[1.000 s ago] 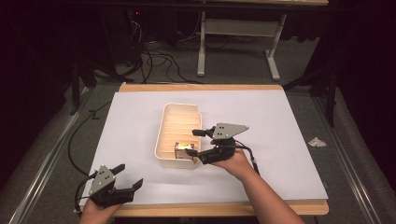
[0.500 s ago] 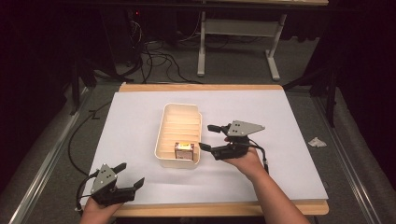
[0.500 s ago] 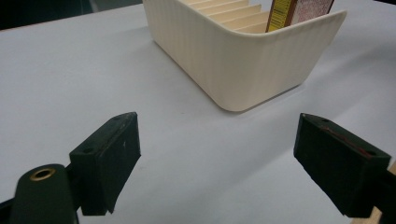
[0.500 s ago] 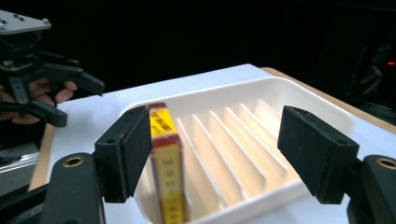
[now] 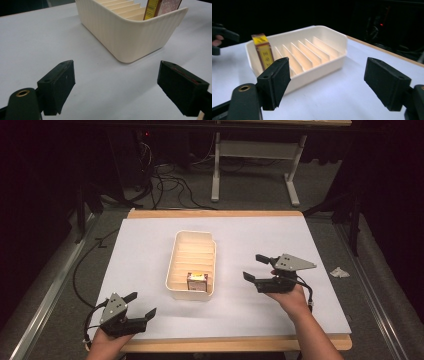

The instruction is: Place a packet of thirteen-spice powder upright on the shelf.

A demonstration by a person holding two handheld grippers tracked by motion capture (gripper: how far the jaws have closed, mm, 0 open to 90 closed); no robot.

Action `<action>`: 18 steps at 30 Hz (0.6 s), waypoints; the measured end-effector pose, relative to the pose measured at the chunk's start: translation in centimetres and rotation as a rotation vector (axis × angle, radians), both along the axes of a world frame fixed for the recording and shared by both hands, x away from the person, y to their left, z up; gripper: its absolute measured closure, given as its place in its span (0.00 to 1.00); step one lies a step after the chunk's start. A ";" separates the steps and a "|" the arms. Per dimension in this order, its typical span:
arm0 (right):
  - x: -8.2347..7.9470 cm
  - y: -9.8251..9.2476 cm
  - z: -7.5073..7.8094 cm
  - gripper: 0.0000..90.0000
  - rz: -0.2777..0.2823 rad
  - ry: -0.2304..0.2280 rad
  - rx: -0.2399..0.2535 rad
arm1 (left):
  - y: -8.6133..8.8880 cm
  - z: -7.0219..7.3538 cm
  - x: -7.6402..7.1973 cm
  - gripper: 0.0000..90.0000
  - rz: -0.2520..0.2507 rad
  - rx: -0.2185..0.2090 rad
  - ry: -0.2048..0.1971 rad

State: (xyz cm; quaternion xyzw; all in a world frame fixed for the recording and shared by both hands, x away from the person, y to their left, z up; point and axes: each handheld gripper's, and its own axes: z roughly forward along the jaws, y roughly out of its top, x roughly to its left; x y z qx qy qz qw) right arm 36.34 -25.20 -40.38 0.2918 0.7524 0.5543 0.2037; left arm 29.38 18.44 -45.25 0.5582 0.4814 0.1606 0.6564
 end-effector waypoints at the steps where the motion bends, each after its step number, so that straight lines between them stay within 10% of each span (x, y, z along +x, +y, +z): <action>1: -0.1 -0.4 -0.1 0.23 -0.012 -0.003 -0.002 | 0.1 0.0 0.0 0.17 0.001 0.000 -0.001; 18: -4.6 -7.4 -2.4 0.20 -0.215 0.009 -0.024 | 1.1 0.2 0.9 0.17 0.051 -0.036 -0.010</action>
